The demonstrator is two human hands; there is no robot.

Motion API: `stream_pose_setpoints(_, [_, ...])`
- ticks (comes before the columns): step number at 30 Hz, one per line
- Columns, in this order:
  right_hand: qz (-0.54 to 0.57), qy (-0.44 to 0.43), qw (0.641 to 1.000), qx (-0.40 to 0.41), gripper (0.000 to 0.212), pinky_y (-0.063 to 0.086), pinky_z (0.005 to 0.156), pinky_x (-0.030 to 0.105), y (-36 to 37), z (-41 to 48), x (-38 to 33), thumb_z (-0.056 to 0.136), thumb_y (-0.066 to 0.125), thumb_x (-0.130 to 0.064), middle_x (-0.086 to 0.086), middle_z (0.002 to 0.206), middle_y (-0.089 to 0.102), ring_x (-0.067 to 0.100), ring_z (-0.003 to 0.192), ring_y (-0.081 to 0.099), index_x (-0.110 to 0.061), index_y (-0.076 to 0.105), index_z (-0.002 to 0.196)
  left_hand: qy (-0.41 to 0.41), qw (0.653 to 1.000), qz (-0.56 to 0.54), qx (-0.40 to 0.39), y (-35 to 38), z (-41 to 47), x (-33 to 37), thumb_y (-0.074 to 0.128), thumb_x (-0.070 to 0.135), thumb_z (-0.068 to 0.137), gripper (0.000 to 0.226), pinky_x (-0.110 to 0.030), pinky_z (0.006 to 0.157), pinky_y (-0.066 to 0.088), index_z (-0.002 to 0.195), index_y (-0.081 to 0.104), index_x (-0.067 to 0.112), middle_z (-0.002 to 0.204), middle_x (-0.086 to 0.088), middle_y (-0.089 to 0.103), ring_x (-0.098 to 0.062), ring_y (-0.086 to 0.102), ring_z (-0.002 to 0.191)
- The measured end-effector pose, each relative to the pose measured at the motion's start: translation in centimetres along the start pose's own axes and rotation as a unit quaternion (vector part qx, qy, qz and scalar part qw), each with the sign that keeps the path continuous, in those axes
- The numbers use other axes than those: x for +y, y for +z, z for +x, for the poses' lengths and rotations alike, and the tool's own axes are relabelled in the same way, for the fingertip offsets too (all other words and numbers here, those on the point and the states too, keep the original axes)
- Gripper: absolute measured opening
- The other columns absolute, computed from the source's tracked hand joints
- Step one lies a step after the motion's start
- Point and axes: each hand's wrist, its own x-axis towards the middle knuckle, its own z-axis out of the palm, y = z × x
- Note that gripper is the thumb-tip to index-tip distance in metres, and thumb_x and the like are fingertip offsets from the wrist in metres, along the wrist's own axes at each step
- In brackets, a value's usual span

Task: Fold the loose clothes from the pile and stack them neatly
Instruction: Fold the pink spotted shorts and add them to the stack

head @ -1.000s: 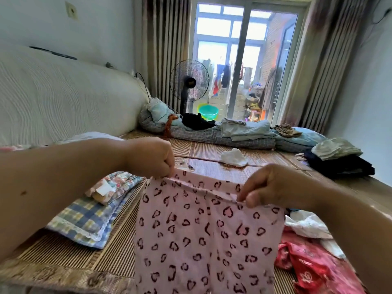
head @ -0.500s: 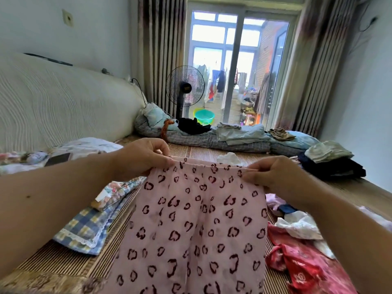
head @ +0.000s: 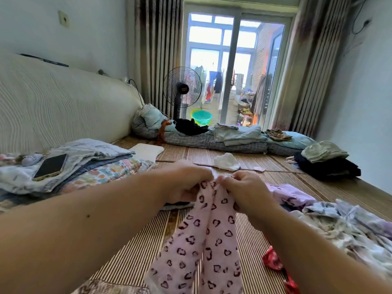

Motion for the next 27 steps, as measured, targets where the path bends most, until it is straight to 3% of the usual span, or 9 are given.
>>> stream_pose_setpoints(5, [0.064, -0.044, 0.993, -0.091, 0.036, 0.060, 0.066, 0.039, -1.2, -0.3, -0.5, 0.070, 0.080, -0.037, 0.009, 0.083, 0.075, 0.026, 0.075, 0.073, -0.011, 0.066, 0.092, 0.046, 0.998, 0.000, -0.037, 0.9, -1.3, 0.9, 0.060, 0.046, 0.089, 0.037, -0.029, 0.064, 0.056, 0.088, 0.071, 0.011, 0.077, -0.005, 0.073, -0.019, 0.070, 0.068])
stream_pose_setpoints(9, [0.050, -0.061, 0.992, -0.102, 0.013, 0.059, 0.071, 0.041, -2.4, 0.9, 0.0, 0.085, 0.068, -0.015, 0.011, 0.085, 0.075, 0.028, 0.078, 0.073, -0.005, 0.066, 0.093, 0.198, 0.958, 0.203, 0.047, -0.1, -1.8, 0.8, 0.065, 0.052, 0.082, 0.029, -0.027, 0.065, 0.052, 0.092, 0.070, 0.025, 0.086, 0.004, 0.073, -0.012, 0.067, 0.080])
stream_pose_setpoints(11, [0.082, -0.050, 0.986, -0.133, 0.011, 0.059, 0.073, 0.044, -3.1, 1.4, 0.0, 0.088, 0.061, -0.008, 0.016, 0.090, 0.073, 0.032, 0.081, 0.072, -0.003, 0.068, 0.094, 0.215, 0.944, 0.239, 0.075, -1.2, -1.4, 0.5, 0.073, 0.050, 0.074, 0.040, -0.029, 0.076, 0.049, 0.108, 0.061, 0.031, 0.103, 0.008, 0.065, -0.011, 0.060, 0.093])
stream_pose_setpoints(13, [0.117, -0.046, 0.978, -0.169, 0.011, 0.059, 0.068, 0.040, -3.6, 1.9, -0.2, 0.084, 0.062, -0.006, 0.018, 0.092, 0.073, 0.032, 0.080, 0.071, -0.008, 0.071, 0.090, 0.125, 0.974, 0.186, -0.030, -2.2, -0.9, -0.1, 0.080, 0.043, 0.069, 0.071, -0.036, 0.093, 0.041, 0.131, 0.046, 0.031, 0.126, 0.002, 0.056, -0.017, 0.053, 0.113])
stream_pose_setpoints(16, [0.126, -0.044, 0.973, -0.190, 0.019, 0.060, 0.071, 0.043, -4.0, 2.8, -0.5, 0.074, 0.067, -0.011, 0.020, 0.096, 0.072, 0.033, 0.082, 0.071, -0.007, 0.070, 0.092, 0.051, 0.975, 0.077, -0.202, -3.0, 0.2, -1.3, 0.079, 0.029, 0.069, 0.060, -0.049, 0.106, 0.037, 0.122, 0.054, 0.018, 0.118, -0.005, 0.068, -0.025, 0.061, 0.114])
stream_pose_setpoints(19, [0.064, -0.039, 0.983, -0.166, 0.013, 0.059, 0.068, 0.035, -4.2, 4.0, -0.6, 0.081, 0.066, -0.007, 0.013, 0.089, 0.074, 0.023, 0.076, 0.072, -0.006, 0.069, 0.094, 0.041, 0.982, 0.040, -0.178, -2.9, 2.2, -1.9, 0.077, 0.021, 0.067, 0.054, -0.047, 0.099, 0.047, 0.116, 0.057, 0.008, 0.109, -0.011, 0.071, -0.028, 0.067, 0.105])
stream_pose_setpoints(22, [-0.065, -0.040, 0.992, -0.098, 0.005, 0.042, 0.041, 0.010, -3.8, 5.5, 0.0, 0.086, 0.068, -0.013, -0.007, 0.062, 0.070, -0.002, 0.049, 0.061, -0.014, 0.073, 0.084, 0.028, 0.986, 0.127, -0.102, -2.4, 4.7, -1.9, 0.072, 0.017, 0.079, 0.028, -0.032, 0.077, 0.053, 0.106, 0.064, 0.013, 0.098, -0.006, 0.075, -0.020, 0.069, 0.086])
stream_pose_setpoints(24, [-0.146, -0.022, 0.987, -0.057, 0.006, 0.038, 0.039, 0.013, -3.2, 7.1, 1.1, 0.086, 0.070, -0.021, -0.005, 0.067, 0.070, 0.001, 0.050, 0.059, -0.016, 0.073, 0.084, 0.021, 0.977, 0.208, -0.050, -2.1, 6.3, -1.7, 0.069, 0.022, 0.083, 0.017, -0.021, 0.052, 0.039, 0.100, 0.067, 0.020, 0.089, -0.002, 0.075, -0.011, 0.057, 0.065])
stream_pose_setpoints(27, [-0.250, 0.007, 0.968, -0.019, 0.018, 0.046, 0.054, 0.025, -1.9, 9.9, 3.1, 0.091, 0.063, -0.030, 0.005, 0.083, 0.071, 0.014, 0.069, 0.063, -0.014, 0.070, 0.088, 0.013, 0.966, 0.259, 0.008, -1.4, 9.2, -1.7, 0.067, 0.026, 0.086, 0.016, -0.018, 0.038, 0.034, 0.099, 0.070, 0.019, 0.086, -0.002, 0.075, -0.007, 0.050, 0.049])
